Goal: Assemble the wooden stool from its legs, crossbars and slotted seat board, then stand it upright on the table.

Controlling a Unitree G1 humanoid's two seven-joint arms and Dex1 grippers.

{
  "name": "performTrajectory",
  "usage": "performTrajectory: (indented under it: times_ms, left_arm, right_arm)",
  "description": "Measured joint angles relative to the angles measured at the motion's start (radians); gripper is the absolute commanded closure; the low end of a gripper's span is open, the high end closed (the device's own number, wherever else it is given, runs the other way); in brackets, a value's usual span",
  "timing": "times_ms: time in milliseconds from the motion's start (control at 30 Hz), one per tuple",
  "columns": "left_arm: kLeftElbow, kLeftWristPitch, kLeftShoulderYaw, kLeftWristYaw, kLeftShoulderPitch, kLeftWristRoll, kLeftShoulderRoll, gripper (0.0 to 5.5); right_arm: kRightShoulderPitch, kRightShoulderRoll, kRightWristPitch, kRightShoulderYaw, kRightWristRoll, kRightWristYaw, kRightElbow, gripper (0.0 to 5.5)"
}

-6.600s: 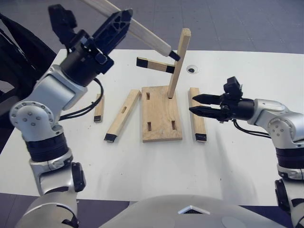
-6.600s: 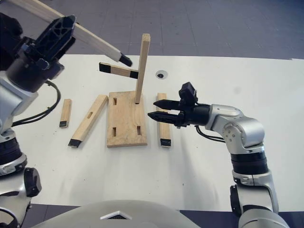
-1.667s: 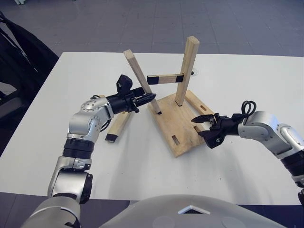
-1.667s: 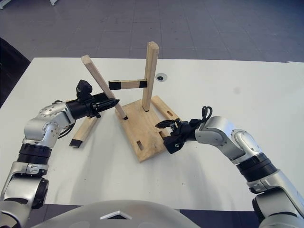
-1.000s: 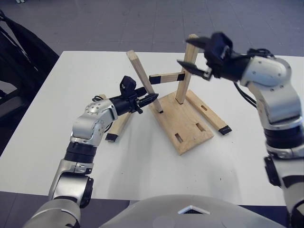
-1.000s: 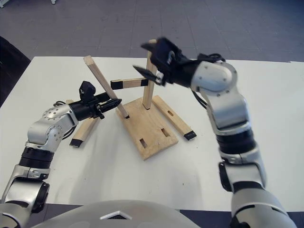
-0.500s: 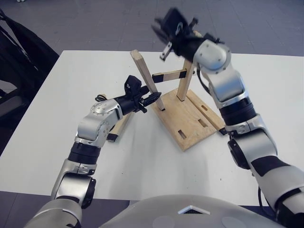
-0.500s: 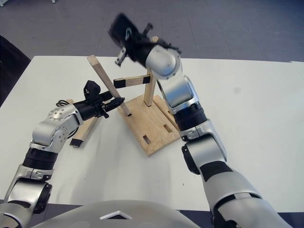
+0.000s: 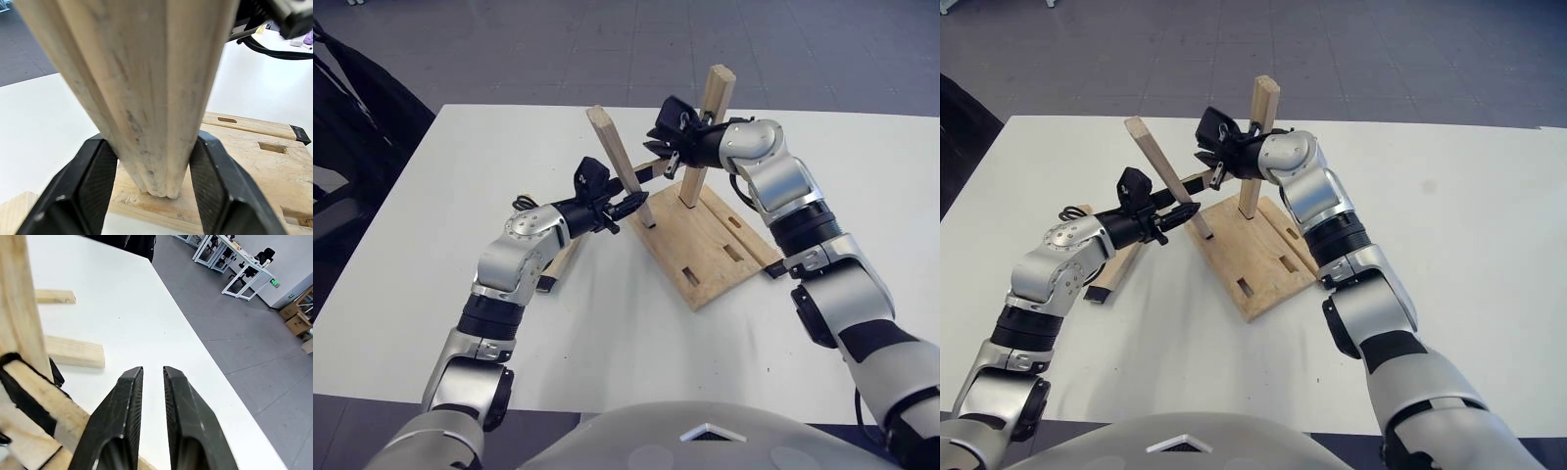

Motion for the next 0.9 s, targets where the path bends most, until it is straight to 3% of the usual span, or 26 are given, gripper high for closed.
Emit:
performTrajectory:
  times_ms: [200, 333, 433, 567, 667, 767, 900]
  left_arm:
    - [0.0, 0.0, 0.002, 0.0, 0.001, 0.002, -0.001, 3.4]
    - [0.001, 0.0, 0.0, 0.0, -0.001, 0.005, -0.001, 3.4]
    - [0.004, 0.001, -0.01, 0.0, -0.015, 0.016, -0.001, 3.4]
    - [0.003, 0.017, -0.025, 0.004, -0.029, 0.026, 0.005, 3.4]
    - [0.0, 0.023, -0.032, 0.011, -0.034, 0.031, 0.007, 3.4]
    - [0.0, 0.022, -0.04, 0.01, -0.045, 0.032, 0.009, 3.4]
    - [0.001, 0.022, -0.042, 0.01, -0.045, 0.032, 0.011, 3.4]
  right_arm:
    - [-0.015, 0.018, -0.006, -0.189, 0.103, -0.145, -0.196, 4.76]
    - [-0.079, 0.016, -0.014, -0.173, 0.102, -0.134, -0.21, 4.76]
    - [-0.008, -0.003, 0.189, -0.077, 0.108, -0.006, -0.143, 4.76]
    - [0.011, -0.027, 0.517, -0.11, 0.203, 0.048, -0.143, 4.76]
    - [-0.003, -0.029, 0.575, -0.149, 0.234, 0.035, -0.146, 4.76]
    - [0.001, -0.026, 0.566, -0.243, 0.311, 0.016, -0.297, 4.76]
    - [-0.068, -0.012, 0.581, -0.461, 0.495, -0.061, -0.55, 4.76]
